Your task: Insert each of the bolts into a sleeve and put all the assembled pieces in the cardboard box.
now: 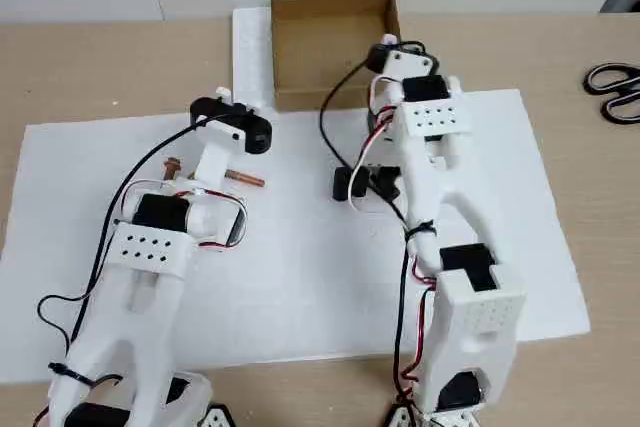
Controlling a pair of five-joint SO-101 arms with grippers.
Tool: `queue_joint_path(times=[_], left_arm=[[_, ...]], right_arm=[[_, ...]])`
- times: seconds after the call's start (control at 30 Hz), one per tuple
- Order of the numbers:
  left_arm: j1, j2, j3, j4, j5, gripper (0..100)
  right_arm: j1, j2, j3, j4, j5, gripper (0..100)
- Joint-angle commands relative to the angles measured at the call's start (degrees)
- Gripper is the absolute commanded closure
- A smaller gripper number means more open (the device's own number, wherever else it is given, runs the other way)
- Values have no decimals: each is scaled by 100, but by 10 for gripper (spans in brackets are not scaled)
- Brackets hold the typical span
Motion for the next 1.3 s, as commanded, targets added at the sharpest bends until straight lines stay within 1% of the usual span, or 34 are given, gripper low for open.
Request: queue_joint_path(times=[0.0,0.1,0.23,0.43,0.53,0.67,0.8,0.93,1.03,1.2,1.27], left_arm=[[-9,-53,-242,-9,9,942],[-9,-53,-514,176,9,942],[-9,-53,-813,316,0,942],[-18,-62,-1349,334,35,947],[-35,-62,-1833,334,352,995],[-44,-62,-2396,378,712,993],[-316,-9,-2862,352,888,989],[-484,-9,-2932,325,958,947],[-659,0,-2923,281,1275,927],[-782,0,-2659,-185,1354,916],[-782,0,-2527,-316,1354,916]], right_arm=[[-136,-646,-290,136,35,995],[-277,-1024,-290,286,26,995],[-259,-1437,-264,382,26,994],[-242,-1727,-264,716,26,992],[-189,-1842,-264,716,26,992],[-92,-1947,-255,743,26,992],[84,-1982,-255,927,26,992],[295,-1991,-237,998,18,992],[365,-1991,-26,971,18,992],[374,-2035,229,936,9,992],[374,-2273,237,945,26,992]])
